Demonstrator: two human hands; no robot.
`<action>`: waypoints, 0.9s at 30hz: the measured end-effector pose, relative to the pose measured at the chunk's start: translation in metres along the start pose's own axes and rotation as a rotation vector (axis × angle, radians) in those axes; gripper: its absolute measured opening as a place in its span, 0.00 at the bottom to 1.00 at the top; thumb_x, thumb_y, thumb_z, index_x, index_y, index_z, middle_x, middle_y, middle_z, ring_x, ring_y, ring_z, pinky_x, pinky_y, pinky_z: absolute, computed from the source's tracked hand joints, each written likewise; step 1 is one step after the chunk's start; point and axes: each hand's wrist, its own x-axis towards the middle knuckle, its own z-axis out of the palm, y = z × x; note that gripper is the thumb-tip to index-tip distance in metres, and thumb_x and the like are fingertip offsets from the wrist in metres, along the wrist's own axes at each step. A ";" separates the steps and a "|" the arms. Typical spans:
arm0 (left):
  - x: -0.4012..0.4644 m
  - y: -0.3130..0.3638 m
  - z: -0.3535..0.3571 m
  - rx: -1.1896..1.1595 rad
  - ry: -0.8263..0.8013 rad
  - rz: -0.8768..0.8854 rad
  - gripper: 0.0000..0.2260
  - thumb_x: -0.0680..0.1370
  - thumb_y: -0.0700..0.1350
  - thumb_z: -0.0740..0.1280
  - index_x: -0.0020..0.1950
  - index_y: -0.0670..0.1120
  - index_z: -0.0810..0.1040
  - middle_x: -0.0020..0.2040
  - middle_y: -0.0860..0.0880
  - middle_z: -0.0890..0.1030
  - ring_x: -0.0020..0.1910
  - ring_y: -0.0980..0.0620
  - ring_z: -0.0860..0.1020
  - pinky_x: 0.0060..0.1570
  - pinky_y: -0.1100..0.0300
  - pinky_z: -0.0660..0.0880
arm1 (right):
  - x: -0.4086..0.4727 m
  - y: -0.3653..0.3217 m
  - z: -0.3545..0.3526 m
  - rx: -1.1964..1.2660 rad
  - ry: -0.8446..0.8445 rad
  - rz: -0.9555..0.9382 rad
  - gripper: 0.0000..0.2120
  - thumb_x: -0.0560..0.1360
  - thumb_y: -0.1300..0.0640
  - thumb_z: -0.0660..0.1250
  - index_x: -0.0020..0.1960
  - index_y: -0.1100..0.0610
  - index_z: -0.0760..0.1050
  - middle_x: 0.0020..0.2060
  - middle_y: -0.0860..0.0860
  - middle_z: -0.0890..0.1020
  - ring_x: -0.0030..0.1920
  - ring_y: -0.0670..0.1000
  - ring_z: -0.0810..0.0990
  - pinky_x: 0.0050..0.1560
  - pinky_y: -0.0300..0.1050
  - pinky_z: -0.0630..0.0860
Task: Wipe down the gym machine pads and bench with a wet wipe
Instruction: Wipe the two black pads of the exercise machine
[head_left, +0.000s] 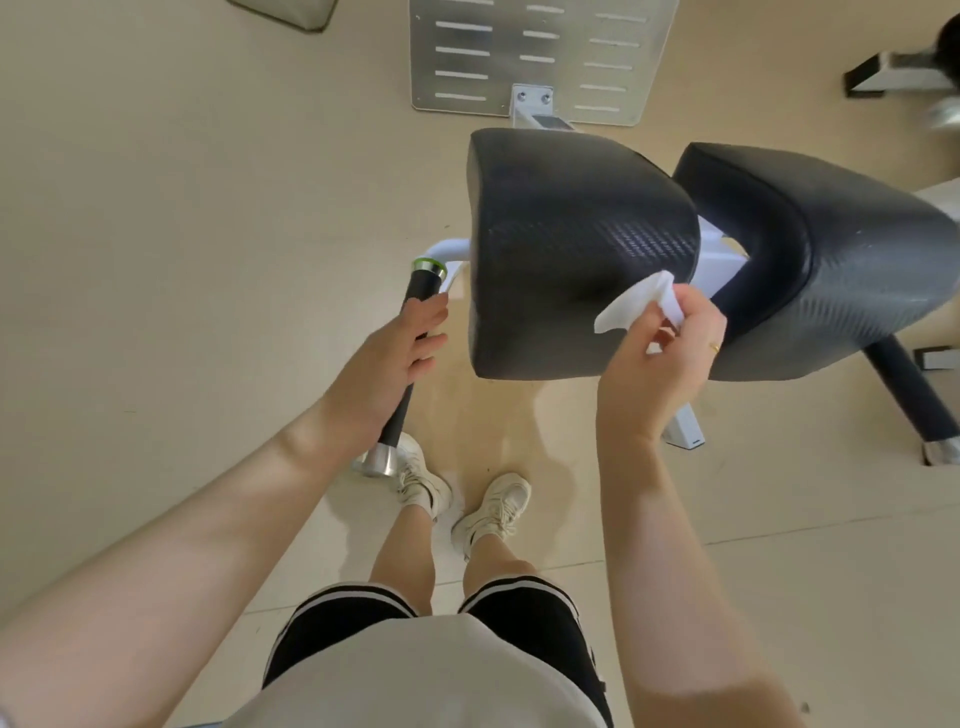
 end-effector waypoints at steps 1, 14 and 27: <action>0.001 0.002 0.007 0.012 -0.016 0.005 0.17 0.82 0.53 0.47 0.69 0.55 0.64 0.63 0.57 0.69 0.63 0.58 0.69 0.61 0.65 0.63 | 0.001 0.000 0.001 0.003 0.014 -0.003 0.10 0.75 0.64 0.56 0.51 0.66 0.74 0.48 0.58 0.75 0.44 0.42 0.70 0.42 0.22 0.66; 0.007 -0.003 0.026 0.036 -0.052 0.109 0.16 0.81 0.58 0.47 0.66 0.66 0.65 0.65 0.64 0.71 0.59 0.68 0.72 0.62 0.63 0.64 | -0.048 0.000 0.034 -0.074 -0.308 -0.283 0.19 0.71 0.60 0.51 0.52 0.64 0.77 0.50 0.59 0.78 0.51 0.53 0.71 0.49 0.36 0.69; 0.000 -0.023 -0.040 0.028 0.238 0.027 0.14 0.80 0.36 0.57 0.66 0.39 0.71 0.51 0.50 0.75 0.51 0.61 0.76 0.48 0.75 0.69 | -0.059 -0.038 0.039 -0.065 -0.633 -0.692 0.11 0.67 0.69 0.62 0.47 0.64 0.80 0.44 0.56 0.82 0.42 0.57 0.80 0.40 0.41 0.75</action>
